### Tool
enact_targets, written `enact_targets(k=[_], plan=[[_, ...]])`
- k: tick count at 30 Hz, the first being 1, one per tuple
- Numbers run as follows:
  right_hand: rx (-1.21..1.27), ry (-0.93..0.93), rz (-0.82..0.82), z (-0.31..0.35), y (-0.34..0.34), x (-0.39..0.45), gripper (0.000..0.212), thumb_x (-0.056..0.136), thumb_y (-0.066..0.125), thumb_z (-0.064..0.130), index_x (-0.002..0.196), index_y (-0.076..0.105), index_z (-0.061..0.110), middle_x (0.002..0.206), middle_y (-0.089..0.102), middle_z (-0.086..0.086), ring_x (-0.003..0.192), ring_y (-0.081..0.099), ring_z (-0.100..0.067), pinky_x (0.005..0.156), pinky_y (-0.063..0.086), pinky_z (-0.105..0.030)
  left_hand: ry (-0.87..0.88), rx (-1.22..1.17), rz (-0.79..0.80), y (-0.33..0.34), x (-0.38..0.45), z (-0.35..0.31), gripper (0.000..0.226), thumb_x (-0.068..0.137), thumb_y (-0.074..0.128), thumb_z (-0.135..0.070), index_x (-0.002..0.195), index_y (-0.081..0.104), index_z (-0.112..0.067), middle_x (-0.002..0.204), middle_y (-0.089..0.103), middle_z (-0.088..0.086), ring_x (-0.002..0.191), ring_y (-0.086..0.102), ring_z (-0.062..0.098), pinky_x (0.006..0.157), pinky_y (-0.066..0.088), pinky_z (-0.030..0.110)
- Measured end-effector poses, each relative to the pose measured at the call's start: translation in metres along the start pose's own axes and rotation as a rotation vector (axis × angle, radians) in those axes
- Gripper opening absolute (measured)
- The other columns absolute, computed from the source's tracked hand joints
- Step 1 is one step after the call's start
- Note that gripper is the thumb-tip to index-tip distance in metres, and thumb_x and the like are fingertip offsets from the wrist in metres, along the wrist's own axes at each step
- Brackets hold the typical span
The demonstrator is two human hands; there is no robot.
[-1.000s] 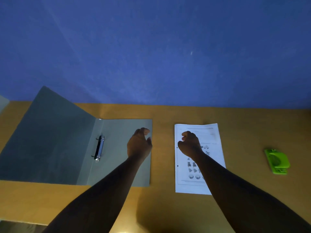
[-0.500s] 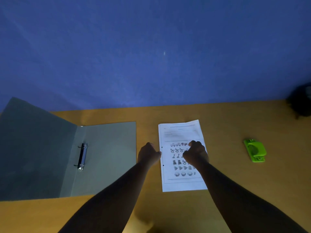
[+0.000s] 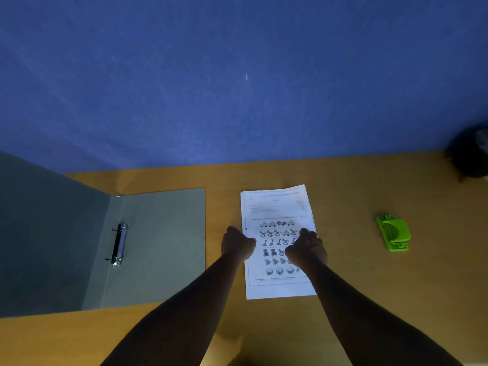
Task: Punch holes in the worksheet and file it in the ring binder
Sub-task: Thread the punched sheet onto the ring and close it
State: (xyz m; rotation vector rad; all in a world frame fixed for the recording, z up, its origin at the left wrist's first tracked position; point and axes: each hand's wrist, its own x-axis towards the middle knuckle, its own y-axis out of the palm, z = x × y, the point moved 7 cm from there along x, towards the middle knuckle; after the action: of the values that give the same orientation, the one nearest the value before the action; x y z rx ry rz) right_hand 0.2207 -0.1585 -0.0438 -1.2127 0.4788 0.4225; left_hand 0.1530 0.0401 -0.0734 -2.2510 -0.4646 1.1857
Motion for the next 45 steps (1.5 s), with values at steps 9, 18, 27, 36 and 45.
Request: enact_targets(k=[9, 18, 27, 36, 45], plan=[[0.004, -0.009, 0.023, 0.002, -0.002, 0.001, 0.064, 0.075, 0.058, 0.019, 0.135, 0.037, 0.013, 0.134, 0.046, -0.009, 0.126, 0.046, -0.029, 0.103, 0.042, -0.040, -0.096, -0.227, 0.030, 0.011, -0.004, 0.003, 0.024, 0.078, 0.073, -0.016, 0.097, 0.060, -0.009, 0.103, 0.068, 0.003, 0.077, 0.069, 0.018, 0.044, 0.043, 0.016], [0.038, -0.022, 0.020, -0.002, -0.006, 0.001, 0.063, 0.076, 0.059, 0.020, 0.134, 0.038, 0.013, 0.133, 0.047, -0.007, 0.126, 0.047, -0.028, 0.102, 0.042, -0.038, -0.027, -0.327, 0.019, 0.017, -0.009, -0.001, 0.041, 0.082, 0.076, -0.024, 0.119, 0.062, -0.013, 0.121, 0.067, 0.001, 0.085, 0.064, 0.015, 0.053, 0.050, 0.018], [0.057, -0.022, 0.047, -0.006, -0.014, 0.005, 0.059, 0.076, 0.059, 0.022, 0.132, 0.040, 0.013, 0.130, 0.052, -0.006, 0.122, 0.052, -0.028, 0.099, 0.047, -0.038, 0.217, -0.348, 0.044, 0.019, -0.031, -0.028, 0.031, 0.097, 0.057, -0.018, 0.128, 0.055, -0.021, 0.127, 0.065, -0.002, 0.085, 0.064, 0.004, 0.055, 0.049, 0.011], [0.168, 0.022, 0.005, -0.020, -0.034, 0.010, 0.057, 0.073, 0.059, 0.019, 0.128, 0.046, 0.009, 0.127, 0.054, -0.007, 0.114, 0.056, -0.027, 0.092, 0.052, -0.043, 0.234, -0.357, -0.050, 0.008, -0.047, -0.035, 0.031, 0.098, 0.050, -0.014, 0.129, 0.053, -0.022, 0.124, 0.065, -0.003, 0.084, 0.062, 0.000, 0.055, 0.048, 0.012], [0.266, 0.033, -0.002, -0.008, -0.049, 0.016, 0.056, 0.075, 0.056, 0.022, 0.128, 0.044, 0.008, 0.123, 0.058, -0.011, 0.105, 0.061, -0.030, 0.083, 0.056, -0.038, 0.258, -0.390, -0.124, -0.029, -0.056, -0.026, 0.034, 0.099, 0.049, -0.014, 0.133, 0.052, -0.019, 0.119, 0.060, -0.009, 0.096, 0.060, 0.010, 0.058, 0.044, 0.009]])
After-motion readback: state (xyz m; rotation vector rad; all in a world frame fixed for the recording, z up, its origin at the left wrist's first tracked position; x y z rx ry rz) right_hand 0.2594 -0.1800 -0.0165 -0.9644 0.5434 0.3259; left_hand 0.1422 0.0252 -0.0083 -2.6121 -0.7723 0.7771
